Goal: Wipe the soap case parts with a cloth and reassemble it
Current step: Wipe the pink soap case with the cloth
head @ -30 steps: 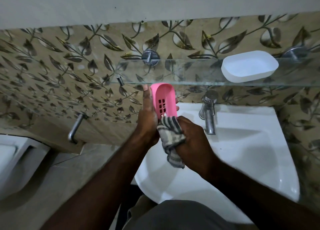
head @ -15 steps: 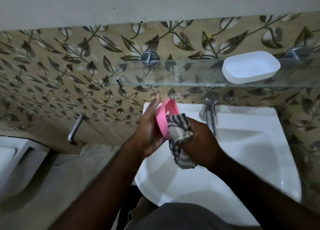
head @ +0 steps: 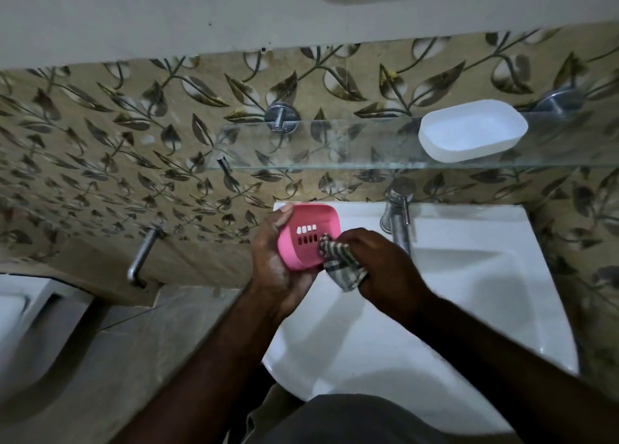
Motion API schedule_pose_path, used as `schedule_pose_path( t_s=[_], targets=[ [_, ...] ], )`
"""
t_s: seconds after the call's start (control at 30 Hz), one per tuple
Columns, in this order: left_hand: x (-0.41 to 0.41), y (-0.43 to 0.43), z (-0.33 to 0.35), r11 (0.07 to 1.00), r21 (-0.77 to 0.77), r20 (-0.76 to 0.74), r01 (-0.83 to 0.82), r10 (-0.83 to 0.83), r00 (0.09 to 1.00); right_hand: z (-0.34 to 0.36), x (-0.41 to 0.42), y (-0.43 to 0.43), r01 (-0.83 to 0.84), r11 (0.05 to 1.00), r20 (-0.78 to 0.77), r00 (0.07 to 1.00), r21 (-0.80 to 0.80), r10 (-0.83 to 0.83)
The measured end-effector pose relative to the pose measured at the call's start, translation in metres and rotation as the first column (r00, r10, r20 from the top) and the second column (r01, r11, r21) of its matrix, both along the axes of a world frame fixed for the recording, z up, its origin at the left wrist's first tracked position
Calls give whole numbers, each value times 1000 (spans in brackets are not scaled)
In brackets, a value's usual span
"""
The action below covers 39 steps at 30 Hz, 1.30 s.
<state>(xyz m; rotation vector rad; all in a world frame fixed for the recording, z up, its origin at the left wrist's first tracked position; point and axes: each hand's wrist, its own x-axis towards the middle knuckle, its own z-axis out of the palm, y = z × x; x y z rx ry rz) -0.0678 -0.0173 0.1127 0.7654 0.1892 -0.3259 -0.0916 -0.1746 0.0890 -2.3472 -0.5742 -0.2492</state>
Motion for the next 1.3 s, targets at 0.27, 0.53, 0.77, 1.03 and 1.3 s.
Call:
schedule_pose_path(
  t_s=[0.27, 0.53, 0.77, 1.03, 1.3],
  targets=[
    [1, -8, 5, 998, 58, -10, 13, -13, 1000, 28, -24, 38, 30, 892, -88, 996, 451, 10],
    [10, 15, 17, 966, 91, -103, 242, -233, 967, -11, 1, -5, 7, 997, 94, 996, -81, 1],
    [1, 8, 0, 962, -146, -6, 229, -233, 973, 8, -12, 18, 192, 904, -275, 958, 382, -88],
    [-1, -8, -3, 979, 202, -120, -18, 43, 992, 13, -27, 33, 53, 964, -177, 984, 261, -6],
    [-1, 5, 5, 850, 321, -296, 417, -328, 897, 16, 16, -8, -70, 919, 13, 997, -388, 81]
  ],
)
